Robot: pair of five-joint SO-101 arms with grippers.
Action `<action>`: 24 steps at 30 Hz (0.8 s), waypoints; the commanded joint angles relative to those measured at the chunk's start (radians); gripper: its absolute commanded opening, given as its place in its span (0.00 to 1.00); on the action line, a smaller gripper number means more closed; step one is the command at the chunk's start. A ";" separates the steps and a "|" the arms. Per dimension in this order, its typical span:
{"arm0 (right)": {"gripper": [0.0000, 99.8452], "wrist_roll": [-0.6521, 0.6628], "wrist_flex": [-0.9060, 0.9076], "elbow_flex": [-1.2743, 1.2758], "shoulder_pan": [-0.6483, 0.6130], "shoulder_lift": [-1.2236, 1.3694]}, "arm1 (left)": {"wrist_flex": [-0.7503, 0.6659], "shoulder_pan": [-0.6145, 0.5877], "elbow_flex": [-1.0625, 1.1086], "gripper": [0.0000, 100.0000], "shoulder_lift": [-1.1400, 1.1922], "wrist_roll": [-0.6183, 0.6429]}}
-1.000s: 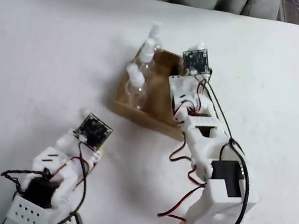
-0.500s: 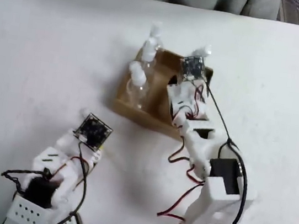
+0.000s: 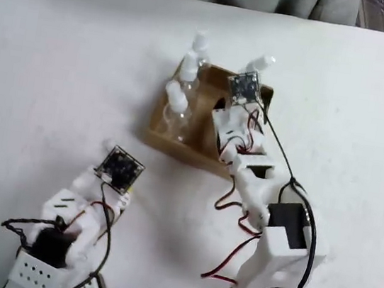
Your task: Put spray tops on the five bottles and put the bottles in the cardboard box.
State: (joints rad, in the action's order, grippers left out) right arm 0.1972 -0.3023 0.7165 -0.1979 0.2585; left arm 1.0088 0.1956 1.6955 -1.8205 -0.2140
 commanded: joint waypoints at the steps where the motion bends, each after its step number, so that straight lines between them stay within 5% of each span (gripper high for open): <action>1: 0.28 -0.002 -0.005 -0.017 -0.002 -0.019 | -0.003 -0.008 -0.003 0.02 -0.005 -0.008; 24: 0.28 -0.052 -0.005 0.072 -0.002 -0.194 | -0.003 -0.008 -0.003 0.02 -0.005 -0.008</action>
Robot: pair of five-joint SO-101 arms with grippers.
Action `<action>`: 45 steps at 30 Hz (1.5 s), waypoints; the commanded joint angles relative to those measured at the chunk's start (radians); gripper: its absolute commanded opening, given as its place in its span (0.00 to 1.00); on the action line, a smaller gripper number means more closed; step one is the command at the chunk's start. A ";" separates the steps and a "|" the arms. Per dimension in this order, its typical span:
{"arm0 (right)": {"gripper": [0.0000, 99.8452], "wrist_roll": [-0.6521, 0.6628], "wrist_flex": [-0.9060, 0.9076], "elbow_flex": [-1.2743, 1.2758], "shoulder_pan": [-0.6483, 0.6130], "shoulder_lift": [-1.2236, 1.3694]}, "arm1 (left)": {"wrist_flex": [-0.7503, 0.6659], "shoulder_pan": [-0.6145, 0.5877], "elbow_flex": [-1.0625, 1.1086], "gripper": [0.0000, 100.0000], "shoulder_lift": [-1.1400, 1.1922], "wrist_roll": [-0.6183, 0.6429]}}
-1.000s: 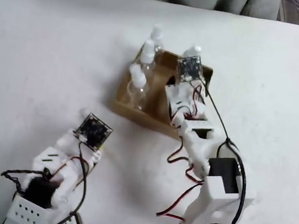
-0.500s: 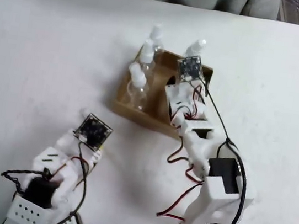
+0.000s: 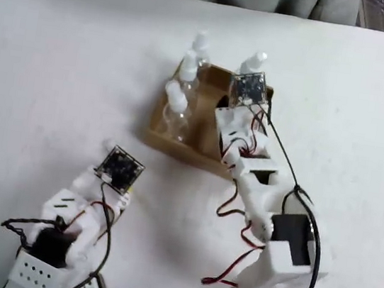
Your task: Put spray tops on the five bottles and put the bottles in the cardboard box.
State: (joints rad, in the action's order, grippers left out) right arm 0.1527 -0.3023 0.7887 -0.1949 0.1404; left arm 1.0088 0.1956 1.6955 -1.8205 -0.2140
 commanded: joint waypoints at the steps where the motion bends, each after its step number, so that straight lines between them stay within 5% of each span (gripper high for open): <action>1: 0.28 -0.008 -0.005 0.011 -0.005 -0.088 | -0.003 -0.008 -0.003 0.02 -0.005 -0.009; 13: 0.28 -0.003 0.051 0.186 -0.005 -0.325 | -0.003 -0.008 -0.003 0.02 -0.005 -0.009; 30: 0.28 -0.002 1.121 0.198 0.073 -0.949 | -0.003 -0.008 -0.003 0.02 -0.005 -0.009; 40: 0.28 0.325 1.489 0.192 0.369 -1.147 | -0.003 -0.008 -0.003 0.02 -0.005 -0.009; 45: 0.28 0.628 1.641 0.166 0.510 -1.119 | -0.003 -0.008 -0.003 0.02 -0.005 -0.009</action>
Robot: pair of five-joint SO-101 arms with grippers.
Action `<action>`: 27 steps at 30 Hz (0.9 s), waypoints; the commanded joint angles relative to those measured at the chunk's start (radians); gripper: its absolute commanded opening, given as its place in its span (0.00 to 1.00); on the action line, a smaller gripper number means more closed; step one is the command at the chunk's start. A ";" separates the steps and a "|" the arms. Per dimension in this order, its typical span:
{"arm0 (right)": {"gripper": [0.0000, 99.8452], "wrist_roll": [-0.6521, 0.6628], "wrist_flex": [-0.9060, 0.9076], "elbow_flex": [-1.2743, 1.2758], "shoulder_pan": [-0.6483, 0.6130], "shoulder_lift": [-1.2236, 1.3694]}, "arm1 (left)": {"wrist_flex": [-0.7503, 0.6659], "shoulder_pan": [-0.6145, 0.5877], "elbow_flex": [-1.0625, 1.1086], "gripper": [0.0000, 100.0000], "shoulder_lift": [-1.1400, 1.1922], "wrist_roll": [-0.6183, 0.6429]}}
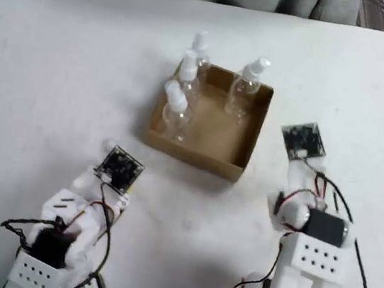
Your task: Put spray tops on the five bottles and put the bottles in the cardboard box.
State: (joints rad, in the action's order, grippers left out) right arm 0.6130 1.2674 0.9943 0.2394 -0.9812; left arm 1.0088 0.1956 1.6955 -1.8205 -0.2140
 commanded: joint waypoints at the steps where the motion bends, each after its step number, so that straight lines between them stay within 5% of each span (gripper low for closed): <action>1: 0.28 0.212 0.094 -0.060 0.110 0.018 | -0.003 -0.008 -0.003 0.02 -0.005 -0.009; 13: 0.28 0.582 0.085 -0.189 0.162 0.446 | -0.003 -0.008 -0.003 0.02 -0.005 -0.009; 24: 0.28 0.594 -0.166 -0.187 0.160 0.688 | -0.003 -0.008 -0.003 0.02 -0.005 -0.009; 27: 0.21 0.591 -0.205 -0.203 0.165 0.733 | -0.003 -0.008 -0.003 0.02 -0.005 -0.009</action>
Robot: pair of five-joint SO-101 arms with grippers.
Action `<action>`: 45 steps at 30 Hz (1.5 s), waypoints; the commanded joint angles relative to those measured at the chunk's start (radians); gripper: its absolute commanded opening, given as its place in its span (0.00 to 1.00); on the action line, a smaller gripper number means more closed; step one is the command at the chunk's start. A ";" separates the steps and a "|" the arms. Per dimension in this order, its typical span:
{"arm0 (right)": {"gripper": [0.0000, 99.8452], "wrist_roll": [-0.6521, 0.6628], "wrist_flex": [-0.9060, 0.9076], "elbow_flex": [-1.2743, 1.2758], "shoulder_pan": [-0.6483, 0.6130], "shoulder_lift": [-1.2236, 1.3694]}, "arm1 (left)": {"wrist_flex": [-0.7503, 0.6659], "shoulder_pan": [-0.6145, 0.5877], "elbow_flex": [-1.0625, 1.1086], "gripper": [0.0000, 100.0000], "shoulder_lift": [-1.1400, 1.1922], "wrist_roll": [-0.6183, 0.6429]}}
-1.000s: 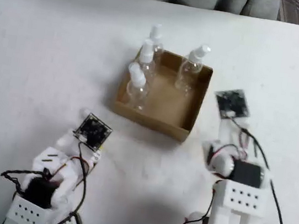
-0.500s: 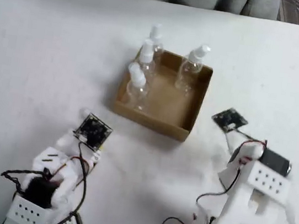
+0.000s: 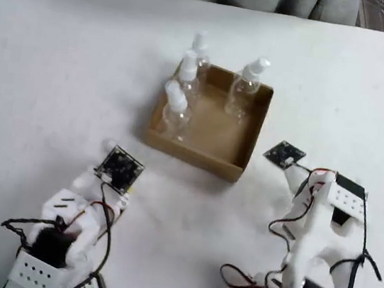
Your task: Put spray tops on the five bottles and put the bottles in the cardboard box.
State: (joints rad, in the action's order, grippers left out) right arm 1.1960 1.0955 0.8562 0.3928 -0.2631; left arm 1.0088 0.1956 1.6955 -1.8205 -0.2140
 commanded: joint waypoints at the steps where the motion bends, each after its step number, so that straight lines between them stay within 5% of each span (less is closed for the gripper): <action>1: 0.16 0.006 -0.033 -0.075 0.013 0.016 | -0.003 -0.008 -0.003 0.02 -0.005 -0.009; 4: 0.01 0.006 -0.033 -0.114 0.027 0.016 | -0.003 -0.008 -0.003 0.02 -0.005 -0.009; 19: 0.01 0.006 0.110 -0.361 0.473 0.028 | -0.003 -0.008 -0.003 0.02 -0.005 -0.009; 26: 0.02 0.011 -0.097 -0.252 0.547 0.087 | -0.003 -0.008 -0.003 0.02 -0.005 -0.009; 35: 0.28 0.009 -0.185 -0.216 0.522 0.122 | -0.003 -0.010 -0.003 0.02 -0.005 -0.009; 45: 0.32 -0.038 -0.180 -0.218 0.476 0.124 | -0.003 -0.031 -0.003 0.02 -0.004 -0.009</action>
State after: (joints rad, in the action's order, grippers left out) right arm 1.1838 0.9206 0.6490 0.8792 -0.1327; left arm 1.0088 0.1864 1.6955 -1.8205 -0.2140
